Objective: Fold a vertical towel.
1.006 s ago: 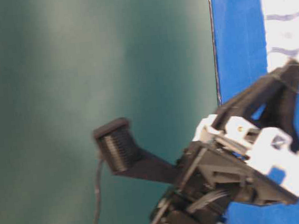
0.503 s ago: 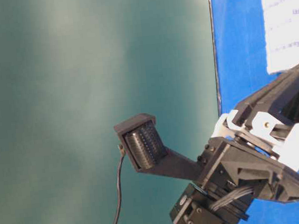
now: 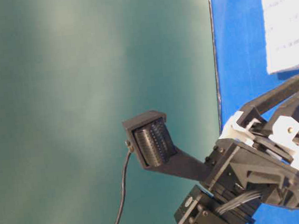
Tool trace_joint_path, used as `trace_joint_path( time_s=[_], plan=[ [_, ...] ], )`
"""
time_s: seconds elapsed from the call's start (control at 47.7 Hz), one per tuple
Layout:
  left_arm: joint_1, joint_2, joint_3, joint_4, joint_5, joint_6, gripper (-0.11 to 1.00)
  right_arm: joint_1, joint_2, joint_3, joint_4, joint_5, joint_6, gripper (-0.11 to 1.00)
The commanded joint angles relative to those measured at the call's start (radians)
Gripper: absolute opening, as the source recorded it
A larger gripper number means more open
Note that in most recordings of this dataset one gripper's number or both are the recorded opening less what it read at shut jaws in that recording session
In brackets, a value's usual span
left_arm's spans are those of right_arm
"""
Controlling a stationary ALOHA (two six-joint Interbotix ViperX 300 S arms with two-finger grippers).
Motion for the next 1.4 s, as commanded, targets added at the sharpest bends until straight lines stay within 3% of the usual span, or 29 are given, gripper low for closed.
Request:
trace_joint_path(
  time_s=[0.0, 0.335, 0.587, 0.817, 1.111, 1.383],
  plan=[
    [-0.011, -0.069, 0.000, -0.002, 0.012, 0.003, 0.42, 0.017, -0.025, -0.028, 0.000, 0.011, 0.000, 0.61],
    [-0.032, -0.354, 0.075, -0.002, 0.140, 0.005, 0.42, 0.029, -0.268, -0.086, -0.026, 0.219, -0.012, 0.61],
    [-0.031, -0.563, 0.163, -0.002, 0.144, 0.005, 0.42, 0.028, -0.557, -0.104, -0.149, 0.345, -0.012, 0.61],
    [-0.025, -0.767, 0.268, -0.002, 0.133, 0.003, 0.42, 0.021, -0.741, -0.127, -0.265, 0.477, -0.012, 0.61],
    [-0.020, -1.031, 0.423, -0.002, 0.117, 0.002, 0.42, 0.018, -0.927, -0.083, -0.319, 0.502, -0.012, 0.61],
    [-0.015, -1.315, 0.612, -0.003, 0.126, -0.003, 0.42, -0.032, -1.031, -0.009, -0.330, 0.492, -0.009, 0.61]
  ],
)
